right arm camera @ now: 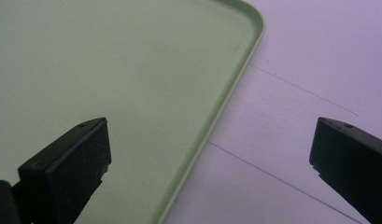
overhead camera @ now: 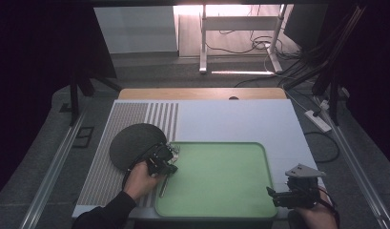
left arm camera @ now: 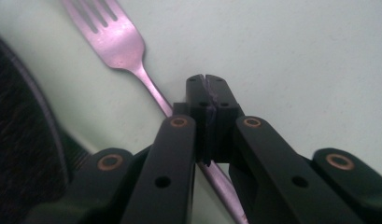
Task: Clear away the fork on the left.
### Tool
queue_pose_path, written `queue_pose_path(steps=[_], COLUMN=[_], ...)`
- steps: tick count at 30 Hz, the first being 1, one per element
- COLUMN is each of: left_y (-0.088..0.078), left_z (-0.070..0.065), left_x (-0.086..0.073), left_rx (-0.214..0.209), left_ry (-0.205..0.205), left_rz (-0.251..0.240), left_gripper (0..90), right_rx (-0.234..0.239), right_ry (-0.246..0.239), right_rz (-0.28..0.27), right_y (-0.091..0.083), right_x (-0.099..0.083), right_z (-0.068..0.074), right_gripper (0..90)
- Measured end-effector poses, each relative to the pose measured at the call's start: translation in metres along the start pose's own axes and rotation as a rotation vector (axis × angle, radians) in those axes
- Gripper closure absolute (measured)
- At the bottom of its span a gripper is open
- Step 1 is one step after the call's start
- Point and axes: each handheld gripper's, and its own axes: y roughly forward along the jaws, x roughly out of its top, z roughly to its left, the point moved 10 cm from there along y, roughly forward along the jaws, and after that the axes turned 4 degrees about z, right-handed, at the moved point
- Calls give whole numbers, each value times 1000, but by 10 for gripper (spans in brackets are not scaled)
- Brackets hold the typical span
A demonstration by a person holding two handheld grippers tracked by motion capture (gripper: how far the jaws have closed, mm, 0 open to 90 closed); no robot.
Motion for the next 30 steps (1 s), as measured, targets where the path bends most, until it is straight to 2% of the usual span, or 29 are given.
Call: queue_pose_path(steps=[9,13,16,25,30], left_y=[-3,-4,-4,-8,-10], left_z=[8,7,5,1,1], left_x=[-8,-8,-6,1,3], left_rx=[-15,-43,-63,-31,-31], left_ry=[-38,-43,-40,13,21], left_rz=[-1,-17,-31,-82,-108], left_gripper=[884,835,802,668,569], right_rx=[1,0,0,0,0], right_ry=[-8,-12,-12,-16,-20], right_rz=[6,10,9,15,16], right_y=[0,0,0,1,1], right_x=[0,-1,-1,-1,-1], right_z=[0,1,1,2,1], right_gripper=[0,0,0,0,0])
